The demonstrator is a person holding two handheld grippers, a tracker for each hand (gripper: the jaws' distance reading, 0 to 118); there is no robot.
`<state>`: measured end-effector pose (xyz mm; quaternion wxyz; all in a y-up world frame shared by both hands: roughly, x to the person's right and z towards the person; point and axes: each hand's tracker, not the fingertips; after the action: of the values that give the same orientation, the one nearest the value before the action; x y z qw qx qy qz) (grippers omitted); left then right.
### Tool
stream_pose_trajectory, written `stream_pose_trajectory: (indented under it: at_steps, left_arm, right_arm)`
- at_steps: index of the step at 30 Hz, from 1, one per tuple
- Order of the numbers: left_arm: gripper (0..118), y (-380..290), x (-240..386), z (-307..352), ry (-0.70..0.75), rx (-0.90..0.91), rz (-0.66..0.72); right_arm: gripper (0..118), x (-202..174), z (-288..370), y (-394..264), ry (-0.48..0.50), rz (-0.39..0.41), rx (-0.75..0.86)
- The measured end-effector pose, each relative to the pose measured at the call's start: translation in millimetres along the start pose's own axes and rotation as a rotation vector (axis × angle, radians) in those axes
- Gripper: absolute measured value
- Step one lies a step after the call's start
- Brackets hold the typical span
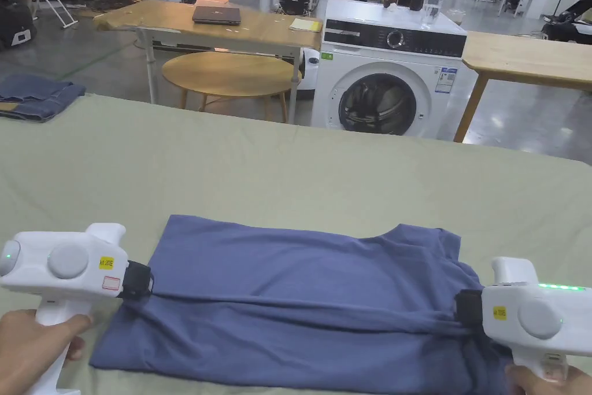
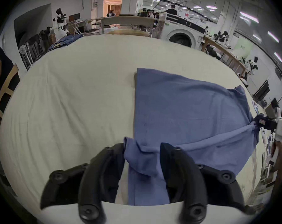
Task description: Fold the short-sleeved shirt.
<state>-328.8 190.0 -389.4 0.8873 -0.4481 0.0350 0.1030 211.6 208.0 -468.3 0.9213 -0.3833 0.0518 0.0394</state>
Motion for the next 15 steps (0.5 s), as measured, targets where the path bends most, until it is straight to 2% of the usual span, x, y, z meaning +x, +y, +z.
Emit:
stream_pose_trajectory:
  at_steps: [3, 6, 9, 10, 12, 13, 15]
  left_arm:
    - [46, -9.0, 14.8, 24.9, -0.024, 0.122, -0.054]
    - [46, -29.6, 35.4, 53.7, -0.01, 0.263, -0.124]
    - [46, -54.6, 43.0, 70.1, -0.01, 0.416, -0.138]
    - [42, -64.5, 48.5, 78.7, -0.014, 0.467, -0.144]
    - [16, -84.0, 57.0, 93.3, -0.027, 0.557, -0.149]
    - [4, -90.8, 61.4, 99.2, 0.0, 0.557, -0.144]
    - [0, -102.7, 68.0, 109.0, 0.022, 0.58, -0.136]
  right_arm:
    - [60, -11.2, 29.1, -5.8, 0.017, -0.025, 0.129]
    - [60, -27.9, 63.0, -21.3, -0.024, -0.08, 0.296]
    - [57, -48.0, 93.3, -40.1, -0.029, -0.048, 0.426]
    - [52, -55.2, 100.0, -45.6, -0.031, -0.032, 0.458]
    - [20, -67.1, 114.1, -55.4, -0.019, -0.01, 0.493]
    - [10, -74.0, 121.4, -60.8, -0.014, -0.011, 0.502]
    - [0, -83.3, 130.3, -67.9, -0.008, -0.011, 0.514]
